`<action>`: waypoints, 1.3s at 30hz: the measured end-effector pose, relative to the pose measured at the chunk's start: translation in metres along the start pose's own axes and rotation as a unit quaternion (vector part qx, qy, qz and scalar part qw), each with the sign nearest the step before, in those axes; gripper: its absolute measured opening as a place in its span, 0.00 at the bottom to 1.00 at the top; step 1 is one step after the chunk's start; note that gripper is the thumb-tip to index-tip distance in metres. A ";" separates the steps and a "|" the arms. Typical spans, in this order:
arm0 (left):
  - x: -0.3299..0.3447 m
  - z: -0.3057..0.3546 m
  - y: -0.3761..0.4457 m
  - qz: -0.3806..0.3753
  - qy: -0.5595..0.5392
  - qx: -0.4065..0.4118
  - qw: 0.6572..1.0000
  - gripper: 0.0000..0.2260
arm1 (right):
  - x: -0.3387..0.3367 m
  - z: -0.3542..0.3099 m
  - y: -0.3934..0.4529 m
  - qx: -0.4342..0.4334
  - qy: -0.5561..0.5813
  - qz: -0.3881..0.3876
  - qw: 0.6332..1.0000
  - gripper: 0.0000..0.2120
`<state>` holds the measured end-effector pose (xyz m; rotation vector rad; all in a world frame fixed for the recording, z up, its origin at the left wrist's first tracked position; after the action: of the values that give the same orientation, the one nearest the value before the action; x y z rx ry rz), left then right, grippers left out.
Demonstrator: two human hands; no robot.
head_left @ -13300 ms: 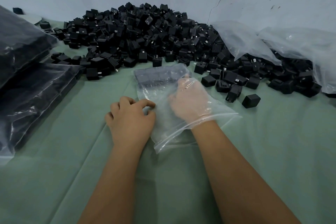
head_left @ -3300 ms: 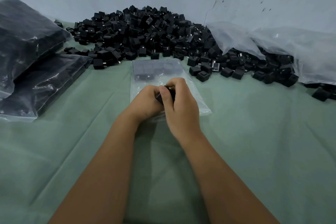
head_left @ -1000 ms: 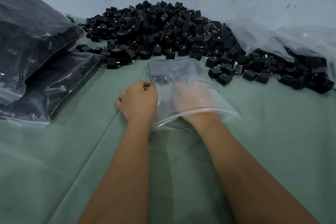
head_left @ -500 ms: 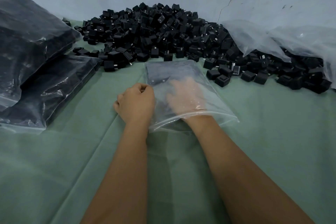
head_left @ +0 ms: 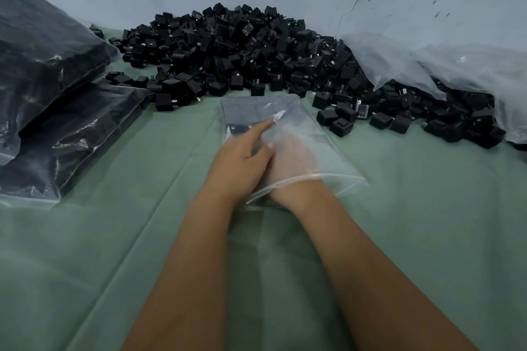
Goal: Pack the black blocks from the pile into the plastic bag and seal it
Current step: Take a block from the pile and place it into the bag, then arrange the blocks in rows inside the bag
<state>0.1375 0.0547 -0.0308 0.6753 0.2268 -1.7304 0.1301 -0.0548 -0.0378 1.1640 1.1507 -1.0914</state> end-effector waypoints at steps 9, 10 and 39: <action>0.001 -0.004 0.005 -0.023 -0.069 -0.112 0.991 0.13 | -0.109 0.015 -0.052 0.013 0.377 -0.222 0.899 0.23; 0.001 -0.005 0.004 -0.015 -0.032 -0.111 0.993 0.14 | -0.120 0.033 -0.051 0.048 0.429 -0.162 0.888 0.26; 0.000 0.009 -0.010 0.020 0.068 0.053 0.996 0.06 | -0.006 0.124 -0.039 0.265 0.342 0.397 0.809 0.13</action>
<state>0.1250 0.0531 -0.0261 0.8721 0.2152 -1.6676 0.1010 -0.1813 -0.0308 2.3396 0.6937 -0.2976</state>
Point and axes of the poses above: each hand's wrist, its own y-axis towards the middle knuckle, its own x-axis out of the palm, z = x × y, the point moved 1 cm from there along y, towards the middle knuckle, and after that the axes turned 4 degrees about -x, right-handed, at the moved point
